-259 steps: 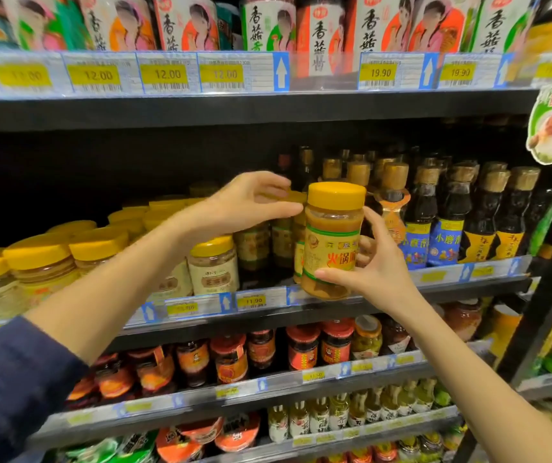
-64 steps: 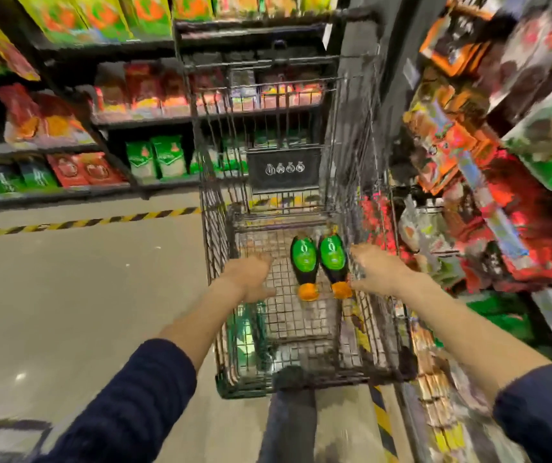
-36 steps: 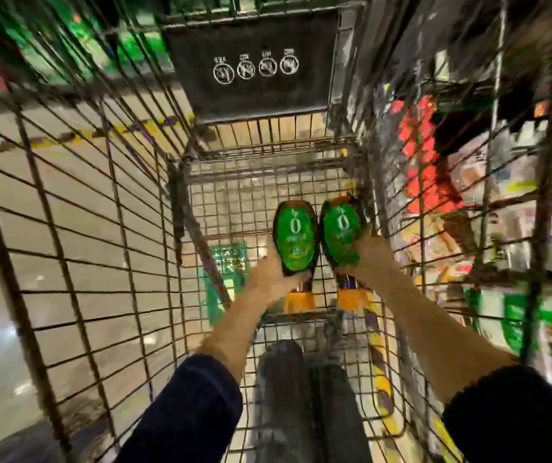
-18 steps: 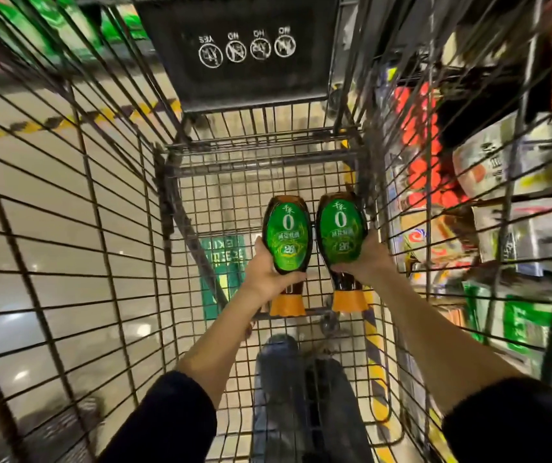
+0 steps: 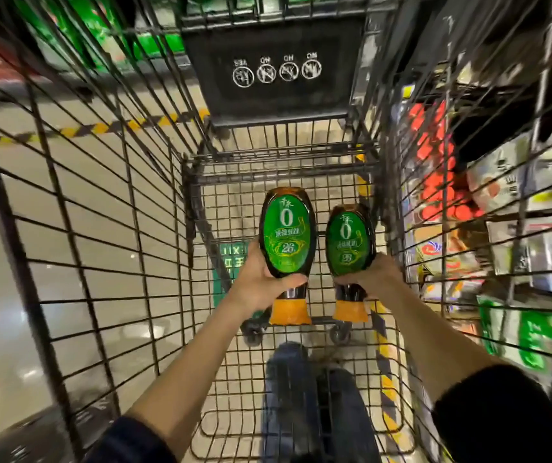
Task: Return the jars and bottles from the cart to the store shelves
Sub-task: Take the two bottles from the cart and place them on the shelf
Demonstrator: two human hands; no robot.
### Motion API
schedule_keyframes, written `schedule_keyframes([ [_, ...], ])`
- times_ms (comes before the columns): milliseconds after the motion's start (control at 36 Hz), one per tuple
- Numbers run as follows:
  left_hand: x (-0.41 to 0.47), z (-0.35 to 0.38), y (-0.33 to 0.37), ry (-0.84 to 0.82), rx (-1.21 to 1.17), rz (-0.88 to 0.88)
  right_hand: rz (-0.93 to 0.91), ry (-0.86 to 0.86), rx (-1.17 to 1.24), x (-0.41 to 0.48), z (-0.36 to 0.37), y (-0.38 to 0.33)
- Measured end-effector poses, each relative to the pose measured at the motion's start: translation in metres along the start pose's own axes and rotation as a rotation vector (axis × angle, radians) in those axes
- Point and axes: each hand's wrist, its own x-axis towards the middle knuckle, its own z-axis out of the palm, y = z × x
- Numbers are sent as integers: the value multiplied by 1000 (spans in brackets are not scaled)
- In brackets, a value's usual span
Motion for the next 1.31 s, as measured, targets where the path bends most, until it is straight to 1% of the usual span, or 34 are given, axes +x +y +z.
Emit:
schedule_keyframes([
  [56,-3,-4,4,19,10,21,13,-93,64,-5,1,-2],
  [111,-7,-10,7,37,10,20,21,-129,132,-6,5,-2],
  [222,-15,-20,11,48,12,2,13,-85,159,-3,12,-1],
  [306,-20,-26,11,43,-14,-15,12,-52,233,-5,13,1],
  [389,-26,-30,13,48,-35,-17,2,-71,326,-11,12,2],
  [556,-39,-39,23,16,-41,6,-57,-175,446,-33,8,-3],
  [694,-56,-47,45,36,-30,56,-198,-242,498,-68,-10,-22],
  [778,-78,-49,72,69,-60,125,-281,-228,559,-96,-25,-35],
  [889,-104,-58,100,116,-17,249,-470,-246,538,-142,-54,-48],
  [944,-115,-63,115,120,-5,319,-571,-254,561,-166,-69,-51],
  [1000,-126,-68,130,113,-39,359,-627,-240,580,-189,-83,-54],
  [1139,-169,-80,175,79,-19,548,-757,-158,667,-250,-120,-55],
  [1222,-201,-75,209,78,-24,693,-858,-62,711,-291,-147,-49],
  [1306,-237,-62,241,9,-45,814,-929,35,723,-334,-171,-34],
])
